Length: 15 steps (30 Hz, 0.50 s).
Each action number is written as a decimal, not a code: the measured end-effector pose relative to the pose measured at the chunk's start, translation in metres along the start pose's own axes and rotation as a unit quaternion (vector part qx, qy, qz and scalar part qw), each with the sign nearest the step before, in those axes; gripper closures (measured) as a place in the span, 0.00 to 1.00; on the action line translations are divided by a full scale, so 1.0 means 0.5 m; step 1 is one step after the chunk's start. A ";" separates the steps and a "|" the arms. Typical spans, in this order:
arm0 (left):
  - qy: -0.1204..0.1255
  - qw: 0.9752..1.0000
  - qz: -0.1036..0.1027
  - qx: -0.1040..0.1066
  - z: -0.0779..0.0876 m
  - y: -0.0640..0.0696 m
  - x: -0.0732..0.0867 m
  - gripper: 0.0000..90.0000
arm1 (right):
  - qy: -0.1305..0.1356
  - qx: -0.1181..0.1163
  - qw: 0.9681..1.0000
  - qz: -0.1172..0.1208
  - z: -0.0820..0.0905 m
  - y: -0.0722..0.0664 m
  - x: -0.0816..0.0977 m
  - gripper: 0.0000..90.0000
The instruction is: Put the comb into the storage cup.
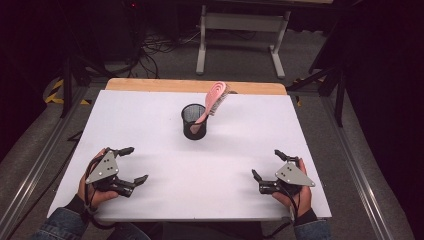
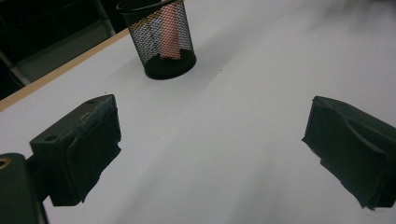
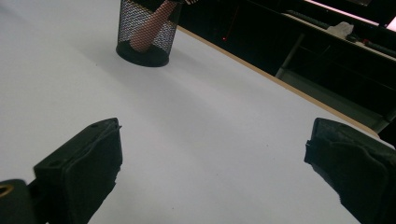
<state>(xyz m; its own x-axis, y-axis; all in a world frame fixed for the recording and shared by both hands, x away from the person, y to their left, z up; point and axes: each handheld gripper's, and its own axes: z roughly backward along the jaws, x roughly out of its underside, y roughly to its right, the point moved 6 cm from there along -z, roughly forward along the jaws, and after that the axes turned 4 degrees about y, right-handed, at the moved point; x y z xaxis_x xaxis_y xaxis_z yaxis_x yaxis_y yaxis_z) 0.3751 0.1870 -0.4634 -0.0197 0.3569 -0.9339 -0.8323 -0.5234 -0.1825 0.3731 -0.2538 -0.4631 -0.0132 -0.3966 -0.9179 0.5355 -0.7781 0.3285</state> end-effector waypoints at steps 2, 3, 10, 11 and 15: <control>-0.001 1.000 0.000 -0.001 0.000 -0.001 0.000 0.05 | 0.000 0.000 1.000 -0.001 0.000 0.000 0.000 0.04; 0.000 1.000 0.001 -0.001 0.000 -0.001 -0.001 0.05 | 0.001 0.000 1.000 -0.001 0.000 0.000 0.000 0.04; -0.002 1.000 0.002 -0.002 -0.002 -0.003 0.000 0.05 | 0.001 -0.001 1.000 -0.003 0.000 0.001 0.000 0.04; -0.001 1.000 0.002 -0.002 -0.002 -0.003 0.000 0.05 | 0.001 0.000 1.000 -0.004 0.000 0.002 0.001 0.04; 0.000 1.000 0.003 -0.002 -0.002 -0.003 0.000 0.05 | 0.001 0.001 1.000 -0.003 0.000 0.002 0.001 0.04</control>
<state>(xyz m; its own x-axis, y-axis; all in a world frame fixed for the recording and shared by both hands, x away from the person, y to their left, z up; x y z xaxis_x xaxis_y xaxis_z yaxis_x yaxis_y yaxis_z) 0.3769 0.1867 -0.4632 -0.0246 0.3543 -0.9348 -0.8302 -0.5281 -0.1783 0.3735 -0.2550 -0.4630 -0.0149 -0.3903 -0.9206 0.5338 -0.7816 0.3227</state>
